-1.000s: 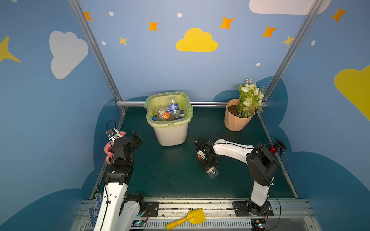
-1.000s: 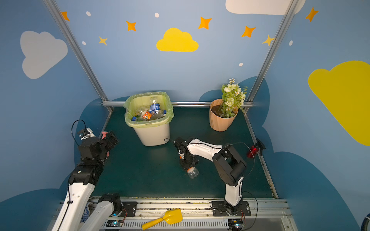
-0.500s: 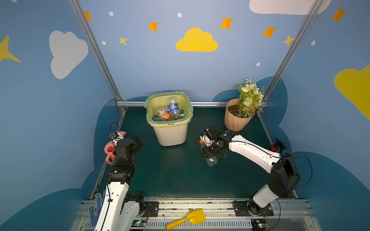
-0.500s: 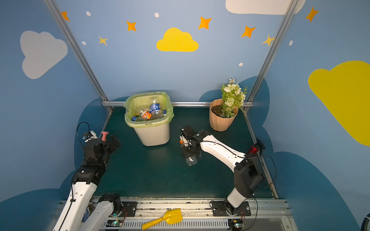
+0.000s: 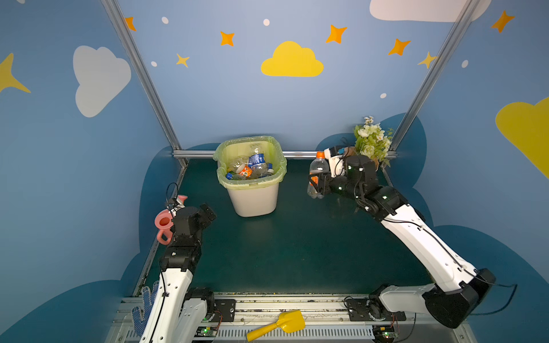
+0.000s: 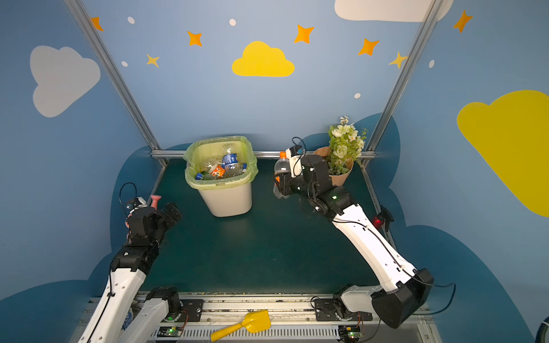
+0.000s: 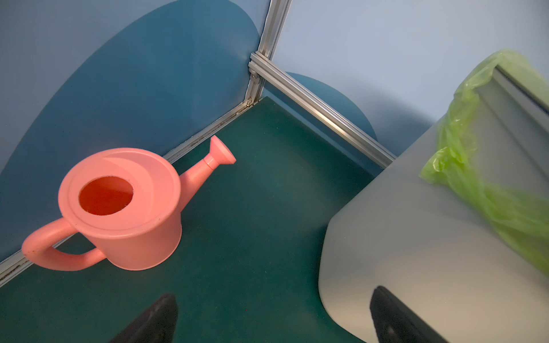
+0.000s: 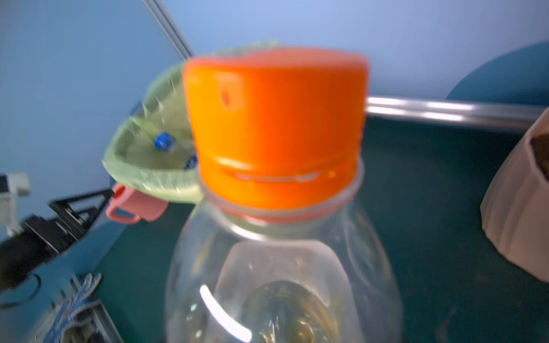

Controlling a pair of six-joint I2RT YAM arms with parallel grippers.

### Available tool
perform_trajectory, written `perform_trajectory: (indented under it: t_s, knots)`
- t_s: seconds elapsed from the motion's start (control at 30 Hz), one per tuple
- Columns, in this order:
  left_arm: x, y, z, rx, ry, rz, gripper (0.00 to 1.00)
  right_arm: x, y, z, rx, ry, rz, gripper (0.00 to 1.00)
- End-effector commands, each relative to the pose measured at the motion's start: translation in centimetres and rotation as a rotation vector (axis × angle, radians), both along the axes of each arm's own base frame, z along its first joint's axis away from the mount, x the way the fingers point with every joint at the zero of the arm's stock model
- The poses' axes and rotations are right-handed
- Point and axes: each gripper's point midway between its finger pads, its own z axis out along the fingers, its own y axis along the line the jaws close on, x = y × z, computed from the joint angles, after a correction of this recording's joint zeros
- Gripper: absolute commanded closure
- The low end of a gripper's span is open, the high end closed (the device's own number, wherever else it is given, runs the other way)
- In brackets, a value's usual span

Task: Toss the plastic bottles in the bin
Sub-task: 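Carry the orange-capped bottle over the bin with the right gripper and release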

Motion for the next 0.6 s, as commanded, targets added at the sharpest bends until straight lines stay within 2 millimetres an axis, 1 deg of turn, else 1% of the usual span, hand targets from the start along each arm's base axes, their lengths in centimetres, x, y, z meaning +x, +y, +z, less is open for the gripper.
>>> perform_trajectory:
  t_s: [0.0,0.07,0.17,0.2,0.27,0.3,0.37,0.4,0.47,0.5,0.53,0.57]
  knots:
    - [0.1,-0.1,-0.2,-0.015,-0.006,-0.003,0.00,0.0,-0.1,8.4,0.178,-0.211,-0.004,0.47]
    - [0.1,-0.2,-0.2,-0.019,-0.008,-0.010,0.00,-0.3,0.0,11.4,0.235,-0.275,0.010,0.47]
    - [0.1,-0.4,-0.2,-0.019,-0.007,-0.025,0.00,-0.2,1.0,14.2,0.304,-0.313,0.059,0.46]
    - [0.2,-0.6,-0.1,-0.016,-0.005,-0.038,0.00,0.0,1.7,14.7,0.327,-0.308,0.083,0.46]
    - [0.3,-1.1,0.1,-0.001,-0.003,-0.076,0.00,0.7,3.9,14.8,0.379,-0.265,0.157,0.46]
    - [0.3,-1.1,0.1,0.000,0.000,-0.081,0.00,1.0,5.1,14.6,0.396,-0.242,0.194,0.46]
    - [0.4,-1.2,0.1,0.002,0.002,-0.087,0.00,2.1,8.8,12.8,0.403,-0.161,0.276,0.46]
    - [0.4,-1.2,0.1,0.002,0.004,-0.087,0.00,2.7,10.5,11.5,0.394,-0.115,0.308,0.46]
    - [0.4,-1.2,0.1,0.001,0.003,-0.086,0.00,3.3,14.7,8.6,0.363,-0.014,0.396,0.44]
    - [0.5,-1.2,0.1,0.003,0.003,-0.088,0.00,3.5,16.1,7.6,0.347,0.020,0.426,0.42]
    - [0.5,-1.2,0.1,0.003,0.004,-0.089,0.00,3.7,17.3,6.8,0.327,0.043,0.459,0.37]
    - [0.5,-1.2,0.1,0.007,0.007,-0.092,0.00,3.9,17.9,6.6,0.304,0.053,0.473,0.28]
